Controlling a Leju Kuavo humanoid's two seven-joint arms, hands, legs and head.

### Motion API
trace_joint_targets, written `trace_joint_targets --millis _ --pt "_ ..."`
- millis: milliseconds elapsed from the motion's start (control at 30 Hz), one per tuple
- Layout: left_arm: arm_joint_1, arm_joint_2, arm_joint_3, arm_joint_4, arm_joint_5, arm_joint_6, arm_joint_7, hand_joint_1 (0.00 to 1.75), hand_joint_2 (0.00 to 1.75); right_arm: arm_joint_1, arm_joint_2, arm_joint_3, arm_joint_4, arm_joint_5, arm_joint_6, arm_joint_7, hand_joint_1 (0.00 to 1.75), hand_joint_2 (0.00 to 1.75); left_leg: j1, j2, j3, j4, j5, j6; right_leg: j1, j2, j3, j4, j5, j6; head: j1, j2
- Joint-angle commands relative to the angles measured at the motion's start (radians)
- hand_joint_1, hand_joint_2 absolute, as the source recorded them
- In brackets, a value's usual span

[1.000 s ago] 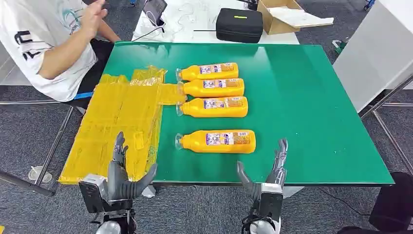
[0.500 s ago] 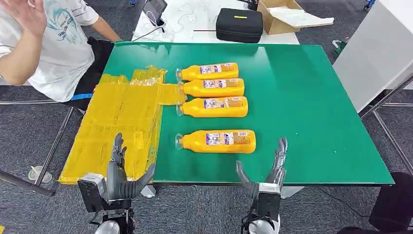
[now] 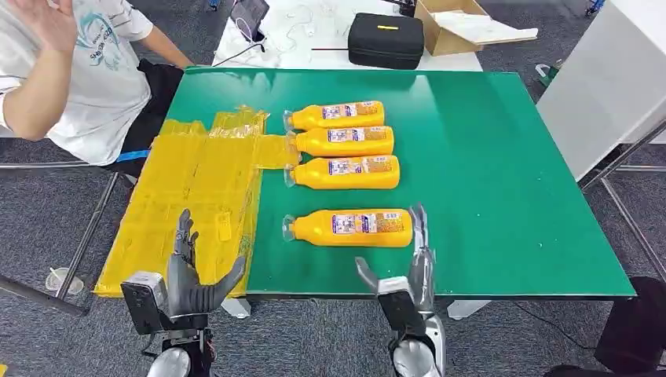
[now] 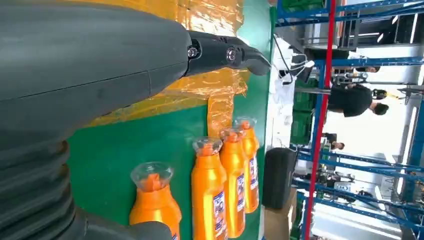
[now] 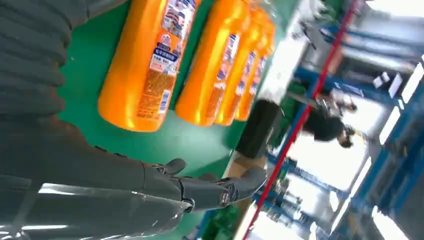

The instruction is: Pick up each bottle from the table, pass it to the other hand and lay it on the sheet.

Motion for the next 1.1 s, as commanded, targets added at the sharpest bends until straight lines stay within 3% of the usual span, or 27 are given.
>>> trace_joint_targets --millis 33,100,233,267,433,567,667,933,1100 --pt "-0.070 -0.011 0.059 0.089 -0.038 0.009 -0.014 0.00 1.75 -0.431 -0.224 0.077 0.255 0.127 0.306 0.301 0.00 1.75 -0.001 0.006 0.003 0.000 0.001 0.002 0.000 0.005 0.002 -0.001 0.003 -0.001 0.000 0.000" --pt "-0.076 -0.011 0.066 0.098 -0.042 0.006 -0.014 0.00 1.75 -0.522 -0.244 0.117 0.369 0.116 0.397 0.332 0.00 1.75 -0.001 0.006 0.002 0.000 0.002 0.003 0.000 0.005 0.001 -0.001 0.004 -0.002 0.000 0.000" --pt "-0.075 -0.015 0.074 0.116 -0.050 -0.004 -0.014 0.00 1.75 -0.595 -0.239 0.163 0.484 0.122 0.439 0.342 0.00 1.75 -0.001 0.004 0.004 -0.001 0.003 0.003 -0.001 0.003 0.003 -0.001 0.005 -0.001 0.000 0.000" --pt "-0.075 -0.015 0.074 0.116 -0.050 -0.004 -0.014 0.00 1.75 -0.595 -0.239 0.163 0.484 0.122 0.439 0.342 0.00 1.75 -0.001 0.006 0.008 -0.002 0.003 0.003 0.000 0.004 0.007 -0.003 0.005 -0.002 0.000 0.000" --pt "-0.076 -0.020 0.091 0.124 -0.054 -0.008 -0.014 0.00 1.75 -0.627 -0.236 0.240 0.525 0.100 0.521 0.358 0.00 1.75 -0.001 0.002 0.003 0.000 0.004 0.003 0.000 0.002 0.003 -0.001 0.004 0.000 0.000 0.000" --pt "-0.079 -0.020 0.092 0.126 -0.054 -0.010 -0.014 0.00 1.75 -0.631 -0.236 0.246 0.528 0.100 0.523 0.358 0.00 1.75 -0.001 0.001 0.003 0.000 0.004 0.003 0.000 0.000 0.003 -0.001 0.004 0.000 0.000 0.000" --pt "-0.086 -0.020 0.097 0.132 -0.046 -0.012 -0.014 0.00 1.75 -0.647 -0.249 0.264 0.542 0.024 0.610 0.321 0.00 1.75 -0.001 0.001 0.004 0.000 0.004 0.004 0.000 0.000 0.004 -0.001 0.004 0.000 0.000 0.000" --pt "-0.111 -0.017 0.087 0.165 -0.025 -0.014 -0.014 0.00 1.75 -0.674 -0.354 0.375 0.517 -0.114 0.762 0.291 0.00 1.75 -0.001 -0.001 0.003 0.000 0.004 0.004 0.000 -0.002 0.004 -0.001 0.003 0.000 0.000 0.000" --pt "-0.112 -0.014 0.084 0.165 -0.025 -0.016 -0.014 0.00 1.75 -0.681 -0.371 0.395 0.517 -0.135 0.779 0.293 0.00 1.75 -0.001 -0.001 0.003 0.000 0.004 0.004 -0.001 -0.002 0.004 0.000 0.003 0.000 0.000 0.000"
